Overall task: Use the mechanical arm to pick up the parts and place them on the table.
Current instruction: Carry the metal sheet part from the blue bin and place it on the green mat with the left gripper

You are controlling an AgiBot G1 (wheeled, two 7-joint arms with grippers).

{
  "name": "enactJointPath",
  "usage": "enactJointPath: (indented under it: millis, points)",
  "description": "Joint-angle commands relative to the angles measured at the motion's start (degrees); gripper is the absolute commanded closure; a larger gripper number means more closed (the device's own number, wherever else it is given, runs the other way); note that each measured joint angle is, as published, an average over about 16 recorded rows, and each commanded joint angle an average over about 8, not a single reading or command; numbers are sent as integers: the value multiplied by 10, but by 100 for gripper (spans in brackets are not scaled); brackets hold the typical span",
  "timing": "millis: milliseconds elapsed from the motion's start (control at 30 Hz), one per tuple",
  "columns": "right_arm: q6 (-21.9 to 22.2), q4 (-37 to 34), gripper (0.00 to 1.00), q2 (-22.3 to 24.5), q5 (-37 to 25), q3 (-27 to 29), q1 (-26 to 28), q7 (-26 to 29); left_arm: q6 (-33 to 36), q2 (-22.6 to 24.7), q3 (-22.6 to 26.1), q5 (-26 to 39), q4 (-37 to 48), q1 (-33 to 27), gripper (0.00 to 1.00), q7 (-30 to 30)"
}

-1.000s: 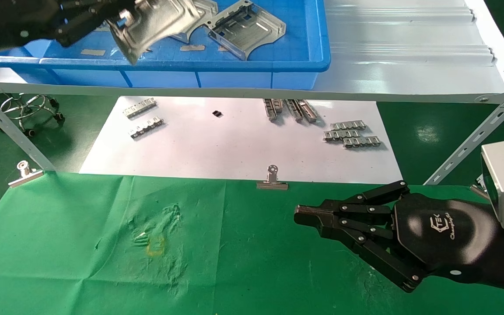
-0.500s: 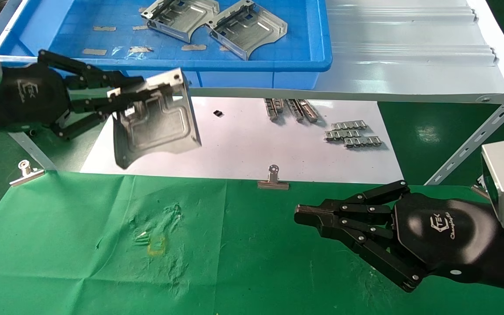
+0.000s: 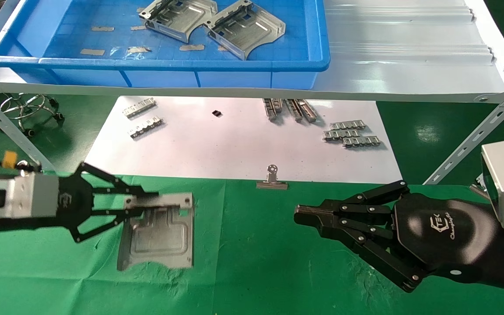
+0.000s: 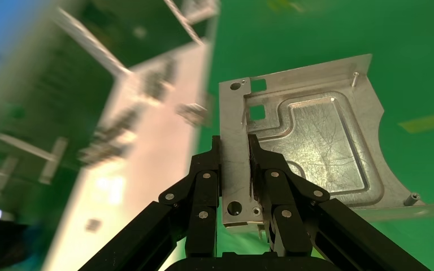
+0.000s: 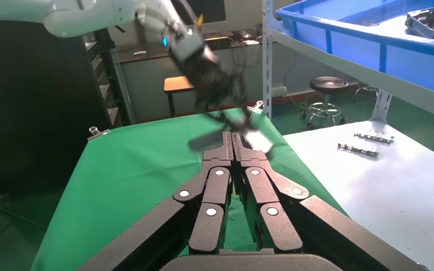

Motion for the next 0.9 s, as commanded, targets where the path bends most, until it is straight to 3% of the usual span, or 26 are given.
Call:
enactJointPath:
  millis: [33, 333, 733, 800, 900]
  points:
    - [0, 0, 100, 0, 0, 0, 0, 0, 0, 1, 18, 6, 1, 12, 100, 16]
    - [0, 0, 100, 0, 0, 0, 0, 0, -6, 22, 69, 20, 59, 26, 100, 90]
    - [0, 0, 100, 0, 0, 0, 0, 0, -34, 60, 84, 36, 166, 10, 100, 173]
    - [0, 0, 100, 0, 0, 0, 0, 0, -38, 66, 84, 38, 181, 9, 91, 187]
    - [0, 0, 100, 0, 0, 0, 0, 0, -45, 74, 85, 41, 200, 7, 55, 205]
